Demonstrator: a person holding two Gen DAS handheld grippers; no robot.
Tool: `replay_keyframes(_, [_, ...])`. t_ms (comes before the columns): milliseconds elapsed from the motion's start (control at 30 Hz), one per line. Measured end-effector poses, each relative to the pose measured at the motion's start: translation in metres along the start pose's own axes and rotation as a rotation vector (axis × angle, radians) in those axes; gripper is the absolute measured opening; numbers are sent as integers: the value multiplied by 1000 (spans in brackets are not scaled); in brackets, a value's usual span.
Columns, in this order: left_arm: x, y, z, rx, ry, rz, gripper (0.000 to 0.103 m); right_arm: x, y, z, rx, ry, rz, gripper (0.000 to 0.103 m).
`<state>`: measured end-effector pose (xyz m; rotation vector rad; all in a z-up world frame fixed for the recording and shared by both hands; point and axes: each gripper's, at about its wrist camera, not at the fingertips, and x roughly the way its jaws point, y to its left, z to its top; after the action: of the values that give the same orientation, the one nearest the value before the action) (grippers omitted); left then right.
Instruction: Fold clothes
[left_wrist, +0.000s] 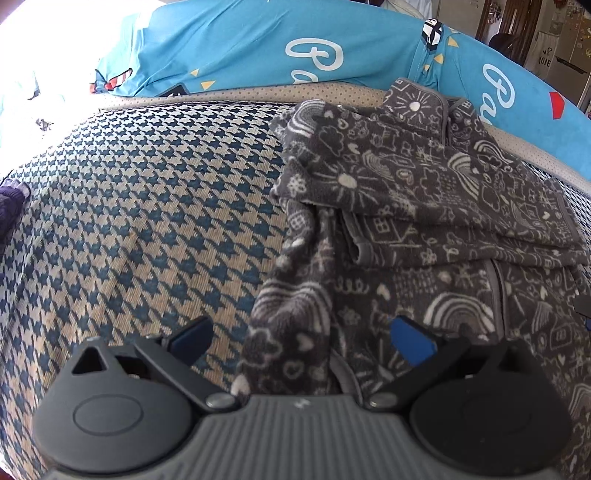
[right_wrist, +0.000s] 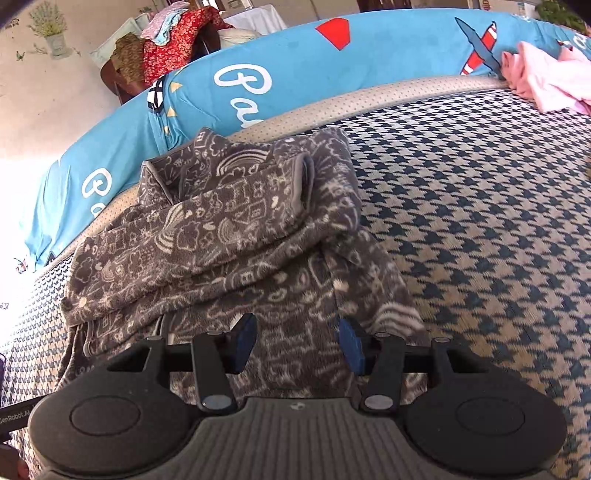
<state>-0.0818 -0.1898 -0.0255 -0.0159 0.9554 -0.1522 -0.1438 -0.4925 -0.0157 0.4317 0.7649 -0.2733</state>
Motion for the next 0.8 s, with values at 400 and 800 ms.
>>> replay_keyframes(400, [-15,7,-32,16,24,-29,103,-23,-22,-25,48,-4,-47,50])
replay_keyframes(800, [-30,26,-52,27,65,-97,103,-61,-65,-34,145,-3,13,51])
